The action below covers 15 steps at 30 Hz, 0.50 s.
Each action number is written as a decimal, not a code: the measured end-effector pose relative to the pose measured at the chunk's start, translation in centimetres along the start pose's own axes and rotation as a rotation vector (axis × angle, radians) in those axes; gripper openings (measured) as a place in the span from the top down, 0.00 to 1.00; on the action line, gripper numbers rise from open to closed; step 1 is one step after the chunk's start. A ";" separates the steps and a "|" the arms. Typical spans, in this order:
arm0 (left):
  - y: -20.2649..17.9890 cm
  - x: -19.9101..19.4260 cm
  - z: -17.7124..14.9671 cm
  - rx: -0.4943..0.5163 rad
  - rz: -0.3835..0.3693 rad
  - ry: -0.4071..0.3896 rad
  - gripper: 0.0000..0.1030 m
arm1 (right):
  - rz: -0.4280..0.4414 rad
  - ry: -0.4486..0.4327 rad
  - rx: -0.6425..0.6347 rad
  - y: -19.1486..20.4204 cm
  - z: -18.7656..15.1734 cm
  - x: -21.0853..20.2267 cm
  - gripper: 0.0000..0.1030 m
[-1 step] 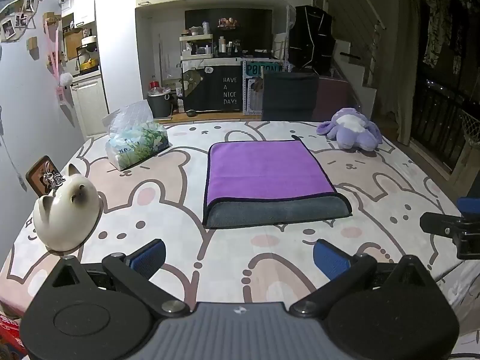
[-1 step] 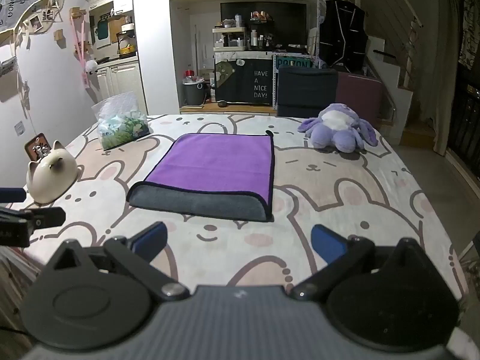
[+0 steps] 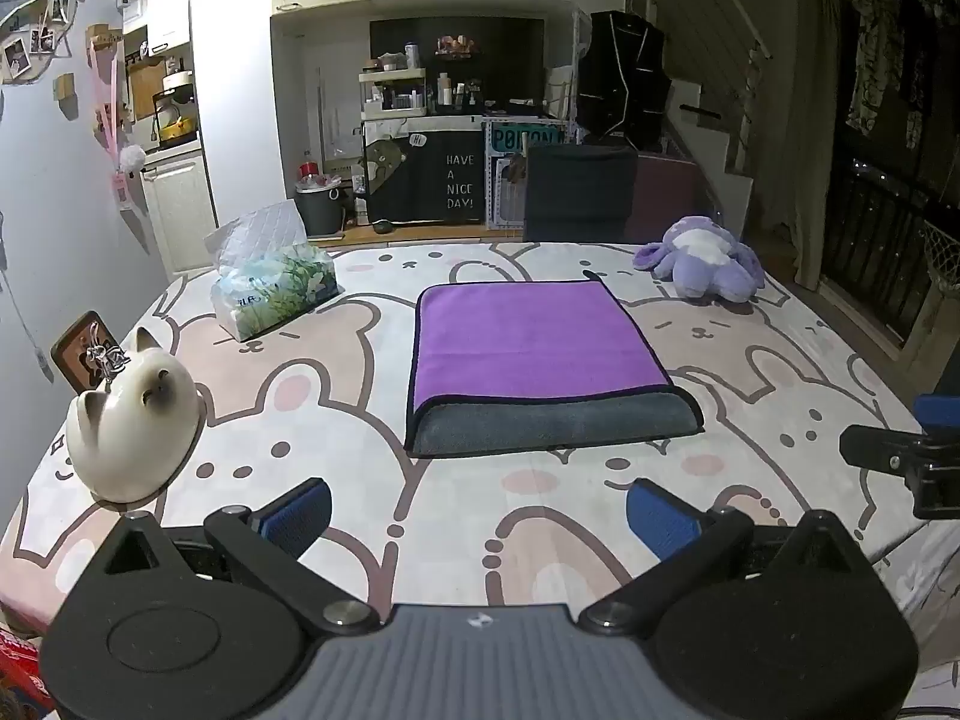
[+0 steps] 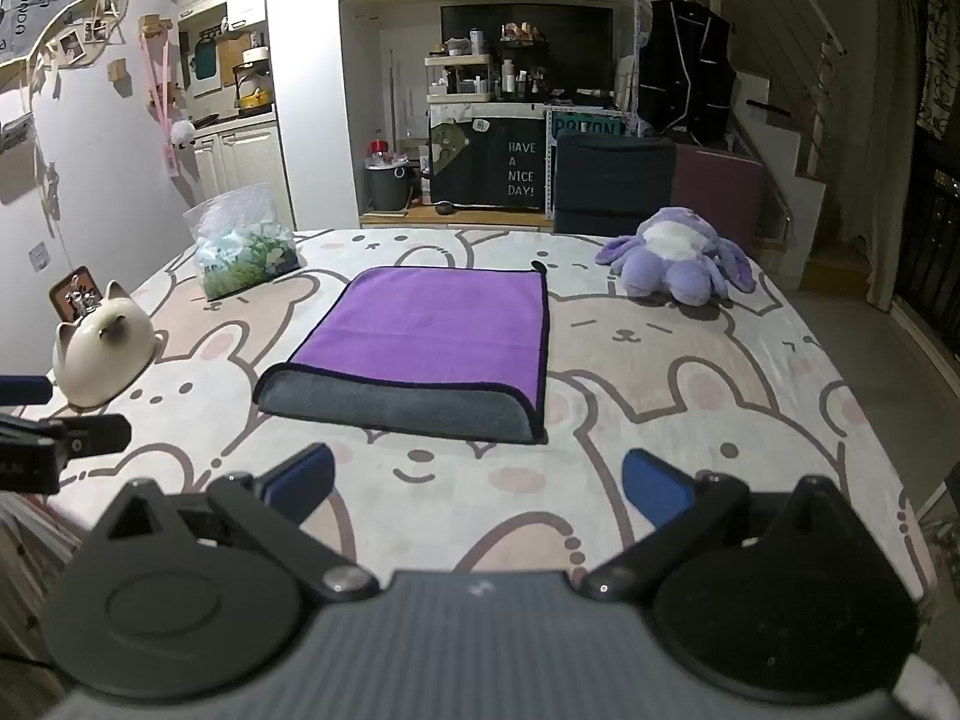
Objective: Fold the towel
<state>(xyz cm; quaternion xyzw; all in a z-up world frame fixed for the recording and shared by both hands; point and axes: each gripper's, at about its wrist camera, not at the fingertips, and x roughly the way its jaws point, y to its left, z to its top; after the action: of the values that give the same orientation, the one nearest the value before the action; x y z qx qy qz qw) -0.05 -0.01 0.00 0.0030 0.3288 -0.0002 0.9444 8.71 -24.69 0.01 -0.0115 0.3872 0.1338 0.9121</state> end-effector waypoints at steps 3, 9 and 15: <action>0.0 0.1 0.0 0.003 0.002 0.005 0.00 | 0.001 0.002 0.002 0.0 0.0 0.0 0.00; 0.0 0.0 0.0 0.002 -0.001 0.004 0.00 | 0.002 -0.002 0.001 0.0 0.0 0.0 0.00; 0.0 0.0 0.0 0.001 -0.001 0.005 0.00 | 0.002 -0.001 0.001 -0.1 0.0 0.1 0.00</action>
<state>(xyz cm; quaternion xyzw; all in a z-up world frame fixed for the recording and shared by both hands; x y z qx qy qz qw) 0.01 0.03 -0.01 0.0034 0.3310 -0.0010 0.9436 8.78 -24.72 -0.03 -0.0105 0.3868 0.1347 0.9122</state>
